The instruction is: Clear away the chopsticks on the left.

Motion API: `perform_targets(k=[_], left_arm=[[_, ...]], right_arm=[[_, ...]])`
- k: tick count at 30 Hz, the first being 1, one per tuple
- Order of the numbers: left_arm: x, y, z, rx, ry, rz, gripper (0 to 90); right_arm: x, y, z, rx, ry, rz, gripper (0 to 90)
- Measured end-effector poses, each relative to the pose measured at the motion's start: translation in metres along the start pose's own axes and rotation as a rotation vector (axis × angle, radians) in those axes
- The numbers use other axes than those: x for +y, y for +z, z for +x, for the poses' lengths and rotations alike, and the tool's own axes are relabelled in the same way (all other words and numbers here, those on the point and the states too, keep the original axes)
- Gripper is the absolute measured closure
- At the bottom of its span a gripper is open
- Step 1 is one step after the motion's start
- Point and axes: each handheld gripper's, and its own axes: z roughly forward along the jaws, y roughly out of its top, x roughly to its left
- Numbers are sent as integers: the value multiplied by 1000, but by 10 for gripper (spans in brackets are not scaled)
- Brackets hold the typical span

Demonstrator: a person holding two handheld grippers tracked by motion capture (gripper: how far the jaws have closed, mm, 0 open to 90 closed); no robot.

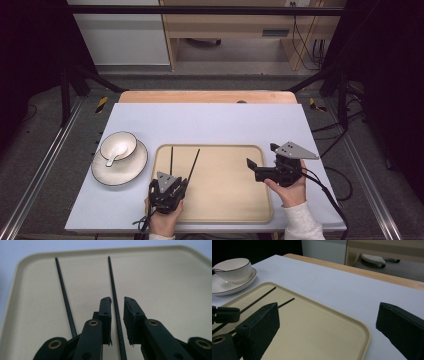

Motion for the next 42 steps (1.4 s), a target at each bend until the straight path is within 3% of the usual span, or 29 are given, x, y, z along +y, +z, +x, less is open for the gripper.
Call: perform_targets(k=[6, 9, 13, 18, 22, 25, 29, 42], left_arm=[[30, -18, 13, -106, 76, -88, 650], [43, -22, 17, -167, 121, -95, 594], [57, -24, 23, -204, 198, -79, 472], [62, -31, 35, -203, 283, -74, 376], [57, -37, 52, -216, 264, -84, 313], [52, -42, 67, -200, 264, -90, 281], [48, -46, 82, -197, 234, -91, 249], [39, -56, 109, -158, 181, -111, 204]], right_arm=[[1, -2, -1, -1, 8, -11, 50], [2, -4, -1, -4, 10, -17, 50], [3, -7, -2, -4, 15, -26, 49], [3, -9, -4, -11, 23, -36, 47], [3, -11, -8, -13, 40, -45, 47], [2, -13, -10, -16, 44, -51, 47], [1, -13, -12, -22, 56, -45, 46], [-7, -10, -21, -37, 73, -30, 44]])
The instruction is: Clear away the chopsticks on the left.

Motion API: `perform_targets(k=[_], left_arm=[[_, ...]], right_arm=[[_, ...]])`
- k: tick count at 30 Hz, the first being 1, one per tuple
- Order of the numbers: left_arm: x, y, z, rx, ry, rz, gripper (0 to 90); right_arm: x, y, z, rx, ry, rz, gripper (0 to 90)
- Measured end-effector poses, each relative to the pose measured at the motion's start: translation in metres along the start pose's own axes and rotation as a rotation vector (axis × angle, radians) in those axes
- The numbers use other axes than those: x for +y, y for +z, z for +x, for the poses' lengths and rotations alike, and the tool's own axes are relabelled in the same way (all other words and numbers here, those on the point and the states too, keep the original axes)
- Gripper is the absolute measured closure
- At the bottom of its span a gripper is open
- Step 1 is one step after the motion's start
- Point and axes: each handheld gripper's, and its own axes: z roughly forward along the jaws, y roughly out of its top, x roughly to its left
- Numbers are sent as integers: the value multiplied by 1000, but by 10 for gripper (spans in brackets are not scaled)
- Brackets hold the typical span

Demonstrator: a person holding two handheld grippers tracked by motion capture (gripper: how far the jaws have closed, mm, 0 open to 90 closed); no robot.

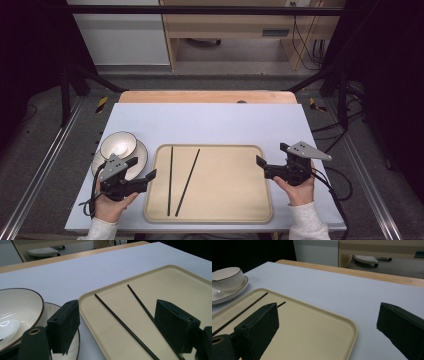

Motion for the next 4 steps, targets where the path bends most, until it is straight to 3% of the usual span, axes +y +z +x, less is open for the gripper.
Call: perform_targets(k=[4], left_arm=[[-3, 0, 3, 6, -1, 7, 201]], right_arm=[[-2, 2, -1, 0, 3, 7, 44]])
